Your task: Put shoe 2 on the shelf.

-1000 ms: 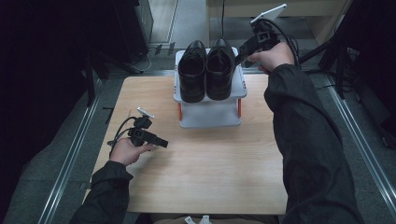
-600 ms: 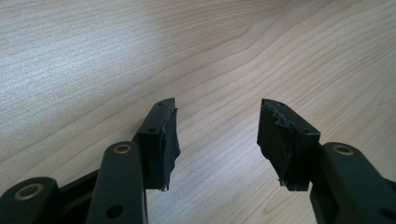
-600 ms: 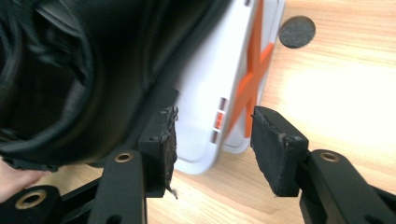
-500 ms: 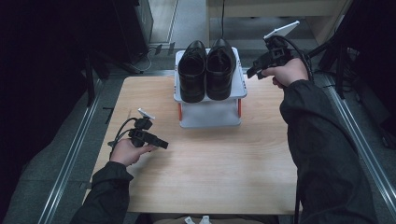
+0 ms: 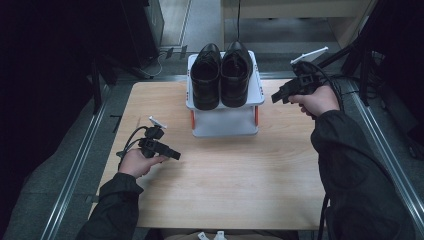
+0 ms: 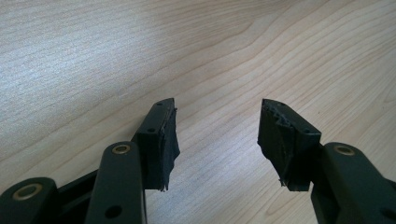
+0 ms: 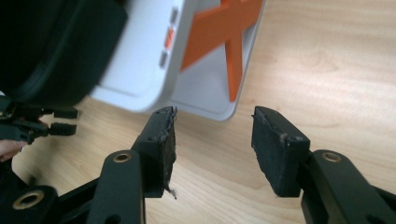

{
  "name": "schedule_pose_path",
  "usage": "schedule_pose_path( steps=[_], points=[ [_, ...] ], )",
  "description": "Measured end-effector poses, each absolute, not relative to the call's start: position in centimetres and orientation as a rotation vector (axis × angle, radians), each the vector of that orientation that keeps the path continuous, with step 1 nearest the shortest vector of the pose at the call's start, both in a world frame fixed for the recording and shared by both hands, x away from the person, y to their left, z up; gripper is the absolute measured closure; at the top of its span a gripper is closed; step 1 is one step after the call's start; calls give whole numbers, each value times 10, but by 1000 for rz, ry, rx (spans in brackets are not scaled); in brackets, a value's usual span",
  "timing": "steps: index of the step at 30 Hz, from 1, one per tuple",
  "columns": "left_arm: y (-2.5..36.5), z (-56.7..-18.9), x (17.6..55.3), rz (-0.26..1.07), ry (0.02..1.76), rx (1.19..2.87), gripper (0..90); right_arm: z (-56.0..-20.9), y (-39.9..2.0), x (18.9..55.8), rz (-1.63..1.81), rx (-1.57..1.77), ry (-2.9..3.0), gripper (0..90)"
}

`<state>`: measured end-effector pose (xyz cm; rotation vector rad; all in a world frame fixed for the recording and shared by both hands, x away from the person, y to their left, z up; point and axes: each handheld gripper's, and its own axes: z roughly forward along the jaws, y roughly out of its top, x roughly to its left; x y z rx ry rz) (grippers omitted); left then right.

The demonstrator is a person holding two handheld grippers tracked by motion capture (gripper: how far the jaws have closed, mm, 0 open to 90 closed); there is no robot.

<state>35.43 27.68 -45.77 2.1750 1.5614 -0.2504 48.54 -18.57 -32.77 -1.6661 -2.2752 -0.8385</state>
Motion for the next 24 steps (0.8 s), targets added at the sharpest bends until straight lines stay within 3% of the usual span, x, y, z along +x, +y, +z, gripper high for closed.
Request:
schedule_pose_path(
  steps=[24],
  points=[
    [277,-458,354,-241,1558,2179,455,-422,-189,423,-783,-1577,-2257,503]
  ],
)
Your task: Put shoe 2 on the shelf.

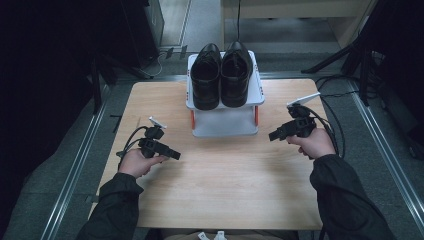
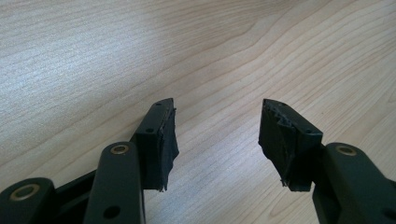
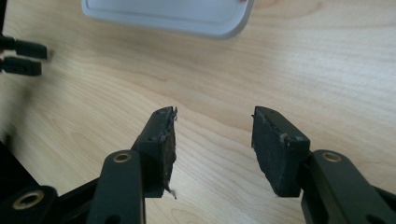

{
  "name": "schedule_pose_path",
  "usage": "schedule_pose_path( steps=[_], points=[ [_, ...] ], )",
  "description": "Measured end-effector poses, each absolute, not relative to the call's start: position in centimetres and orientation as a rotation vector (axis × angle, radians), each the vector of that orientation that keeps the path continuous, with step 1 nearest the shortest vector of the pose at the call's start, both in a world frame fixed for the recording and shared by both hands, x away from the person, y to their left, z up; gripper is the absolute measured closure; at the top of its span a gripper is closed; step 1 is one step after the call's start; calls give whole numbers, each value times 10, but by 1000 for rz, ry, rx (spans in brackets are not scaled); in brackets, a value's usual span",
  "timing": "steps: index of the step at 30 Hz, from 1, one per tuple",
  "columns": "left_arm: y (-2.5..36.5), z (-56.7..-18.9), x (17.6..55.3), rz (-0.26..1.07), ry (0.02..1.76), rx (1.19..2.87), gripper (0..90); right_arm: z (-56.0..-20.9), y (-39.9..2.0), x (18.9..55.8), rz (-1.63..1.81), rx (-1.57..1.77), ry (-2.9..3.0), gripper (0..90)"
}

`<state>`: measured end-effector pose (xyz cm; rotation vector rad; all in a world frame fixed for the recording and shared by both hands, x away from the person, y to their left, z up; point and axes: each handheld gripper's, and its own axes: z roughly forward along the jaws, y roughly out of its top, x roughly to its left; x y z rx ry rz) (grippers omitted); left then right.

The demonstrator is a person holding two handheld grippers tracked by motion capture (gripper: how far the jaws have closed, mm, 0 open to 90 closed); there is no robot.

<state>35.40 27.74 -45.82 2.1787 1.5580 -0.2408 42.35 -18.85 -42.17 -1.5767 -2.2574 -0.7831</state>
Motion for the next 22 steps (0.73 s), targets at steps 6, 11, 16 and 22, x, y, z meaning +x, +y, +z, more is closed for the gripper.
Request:
schedule_pose_path(
  steps=[6,11,16,22],
  points=[
    [278,-459,354,-238,1556,2185,451,-434,-182,410,-813,-1546,-2290,493],
    [277,-458,354,-233,1552,2177,450,-444,-179,405,-812,-1527,-2311,493],
    [278,-458,354,-227,1544,2179,450,-449,-177,402,-815,-1511,-2318,493],
    [277,-458,354,-223,1539,2186,449,-449,-175,400,-852,-1492,-2324,493]
  ],
)
